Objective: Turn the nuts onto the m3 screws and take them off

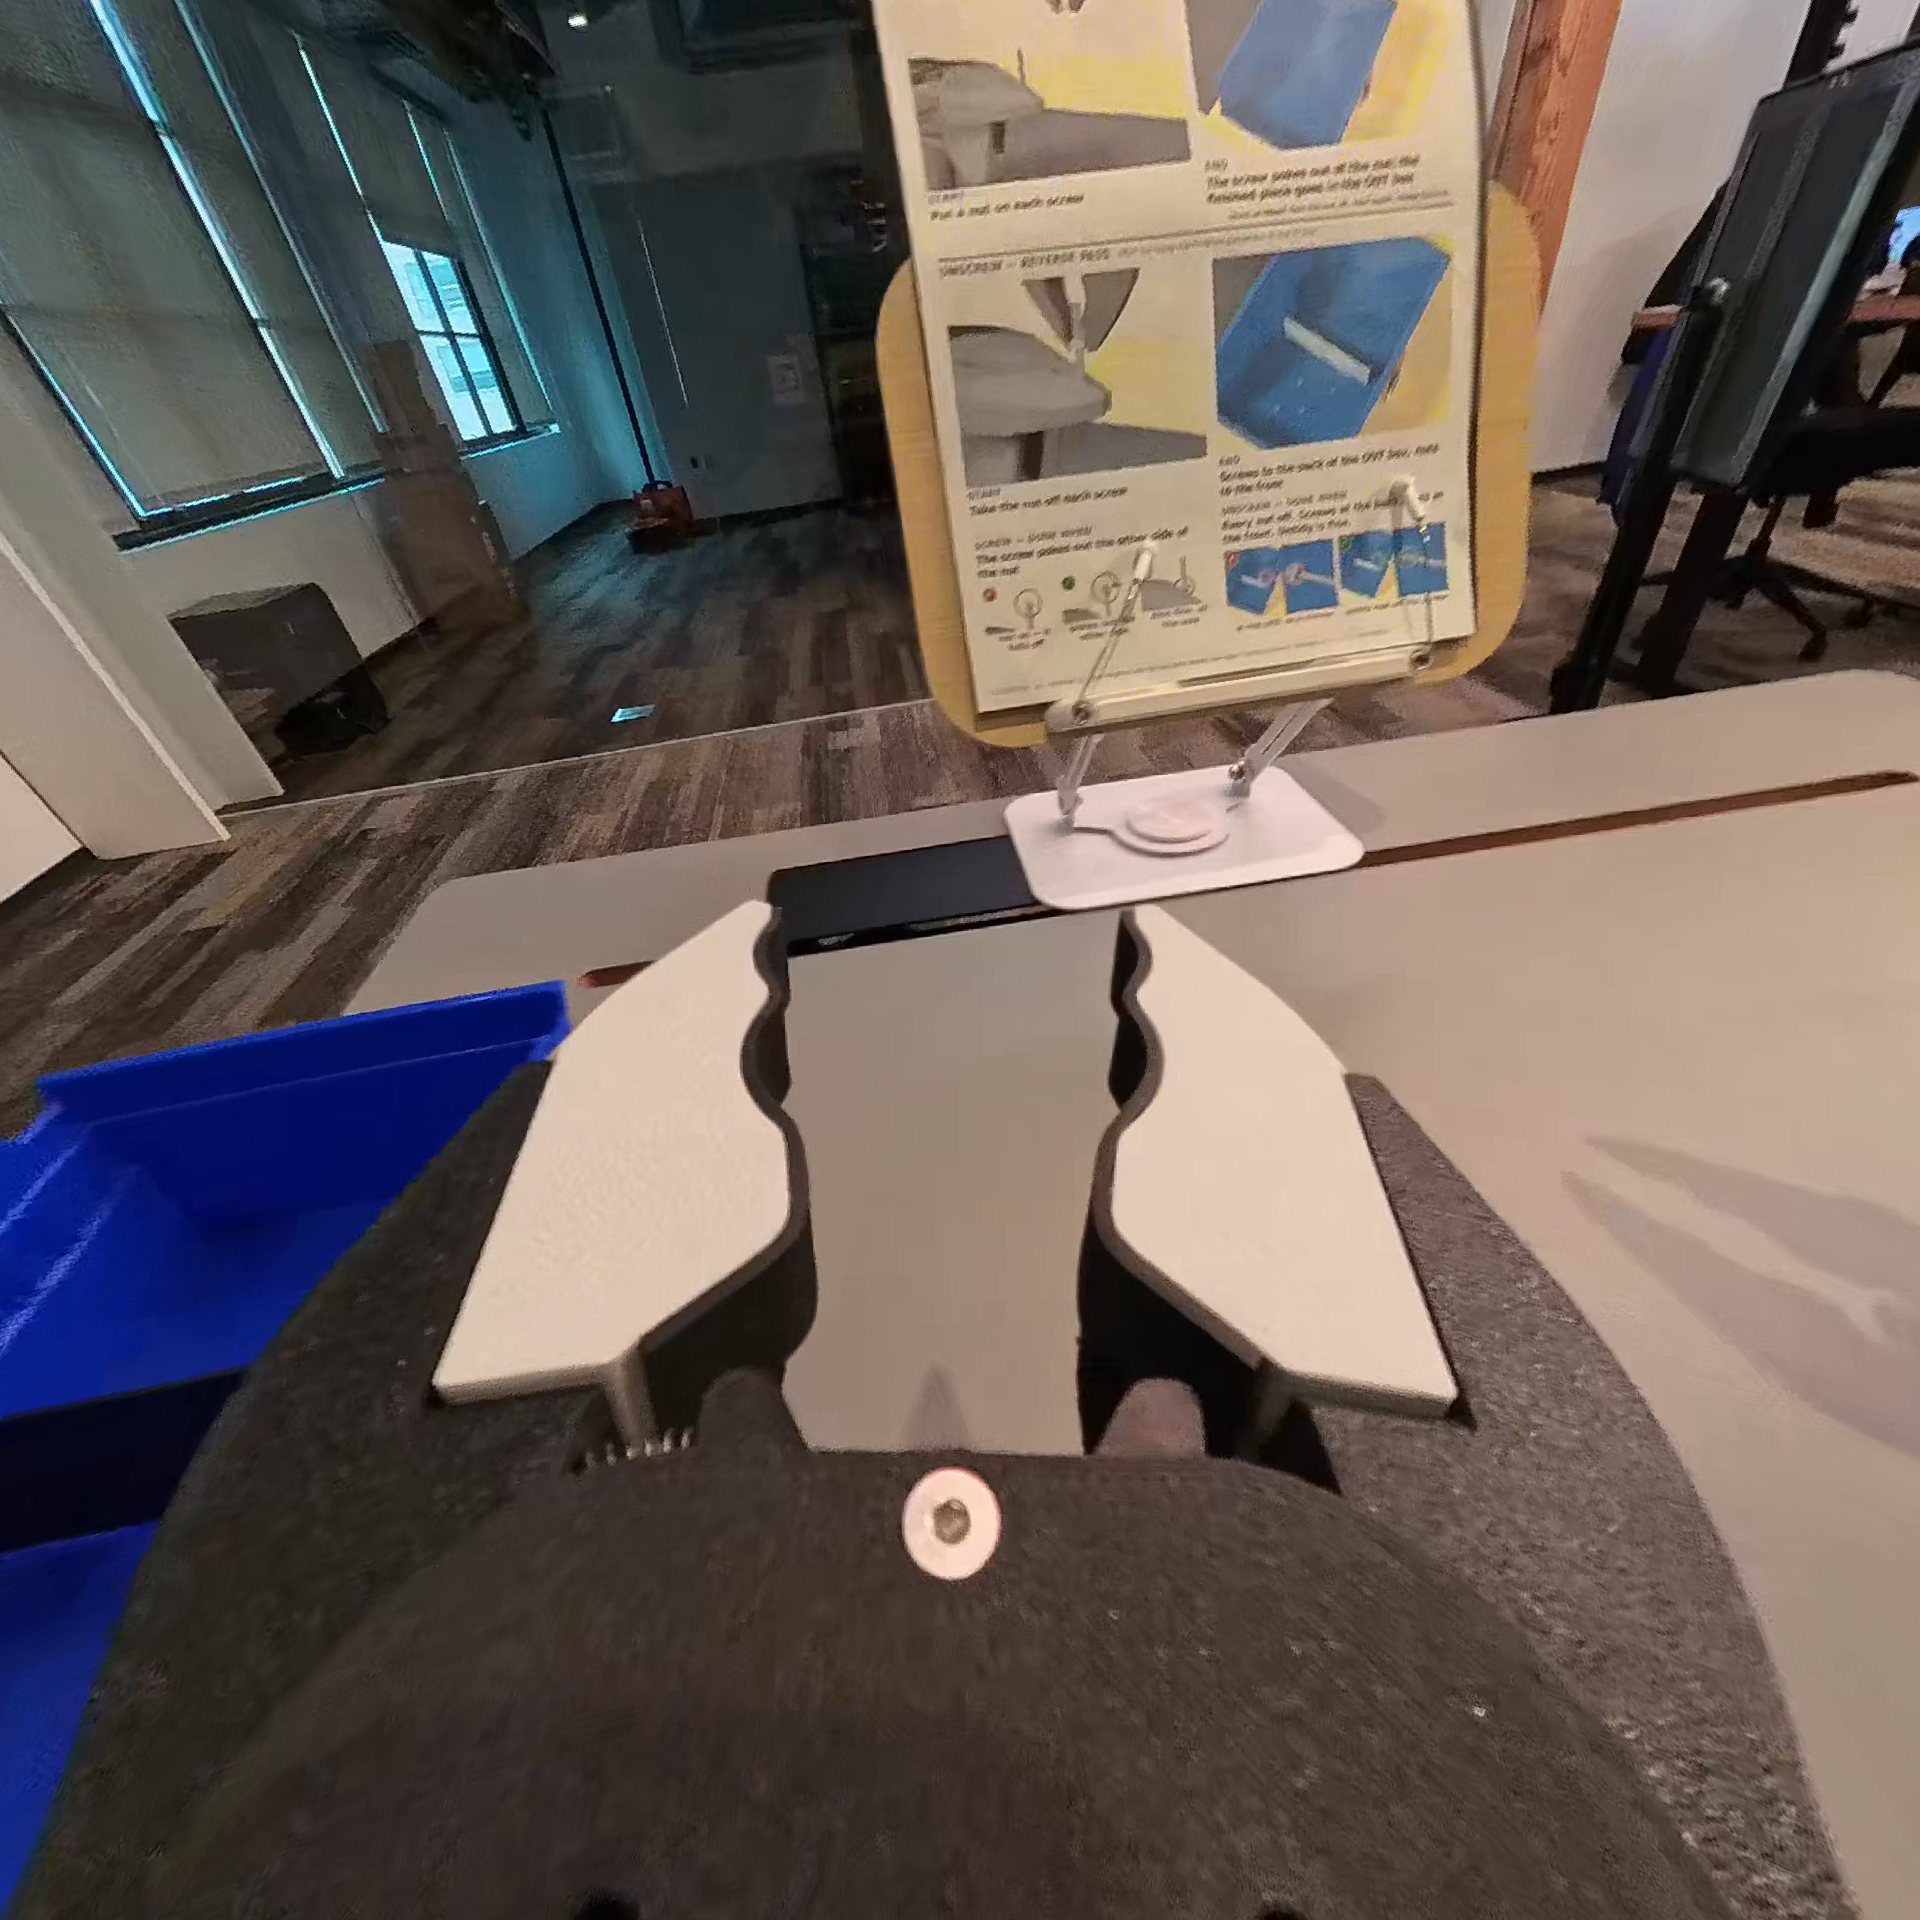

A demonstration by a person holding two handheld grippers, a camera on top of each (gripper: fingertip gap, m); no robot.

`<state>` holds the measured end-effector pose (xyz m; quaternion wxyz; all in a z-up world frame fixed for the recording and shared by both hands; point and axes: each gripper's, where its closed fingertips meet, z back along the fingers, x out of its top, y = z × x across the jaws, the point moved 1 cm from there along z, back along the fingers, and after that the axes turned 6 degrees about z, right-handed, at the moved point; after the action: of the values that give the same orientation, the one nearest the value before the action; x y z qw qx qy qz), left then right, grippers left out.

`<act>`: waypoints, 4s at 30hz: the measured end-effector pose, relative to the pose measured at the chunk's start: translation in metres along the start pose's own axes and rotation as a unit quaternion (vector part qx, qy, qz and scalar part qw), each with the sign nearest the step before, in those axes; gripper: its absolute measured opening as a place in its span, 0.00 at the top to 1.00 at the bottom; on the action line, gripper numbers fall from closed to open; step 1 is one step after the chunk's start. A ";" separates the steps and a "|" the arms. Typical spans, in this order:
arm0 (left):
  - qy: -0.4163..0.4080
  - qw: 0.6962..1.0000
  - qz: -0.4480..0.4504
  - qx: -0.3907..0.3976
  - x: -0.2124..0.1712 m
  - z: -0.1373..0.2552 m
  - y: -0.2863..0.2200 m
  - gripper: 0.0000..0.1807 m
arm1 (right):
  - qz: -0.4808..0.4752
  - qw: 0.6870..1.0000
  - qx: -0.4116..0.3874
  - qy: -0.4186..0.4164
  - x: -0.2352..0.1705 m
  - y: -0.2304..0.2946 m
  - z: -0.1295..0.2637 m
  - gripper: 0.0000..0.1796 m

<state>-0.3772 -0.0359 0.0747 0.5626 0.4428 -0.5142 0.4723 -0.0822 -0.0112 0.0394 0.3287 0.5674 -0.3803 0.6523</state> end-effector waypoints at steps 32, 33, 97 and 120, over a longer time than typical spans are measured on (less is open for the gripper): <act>0.553 0.819 0.141 -0.057 -0.155 -0.087 0.252 0.95 | 0.104 0.960 0.255 0.046 -0.026 0.077 -0.052 0.87; 0.558 0.816 0.139 -0.052 -0.159 -0.090 0.253 0.97 | 0.107 0.960 0.254 0.045 -0.026 0.076 -0.052 0.87; 0.646 0.752 0.122 0.057 -0.209 -0.104 0.267 0.95 | 0.190 0.956 0.219 0.035 -0.027 0.067 -0.033 0.86; 0.494 0.862 0.113 -0.015 -0.108 -0.105 0.239 0.98 | 0.196 0.956 0.215 0.044 -0.041 0.063 -0.039 0.86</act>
<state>-0.5989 0.0976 -0.0385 0.6923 0.0823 -0.2223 0.6816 -0.1493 -0.0085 -0.0111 0.0809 0.5094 -0.3205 0.7945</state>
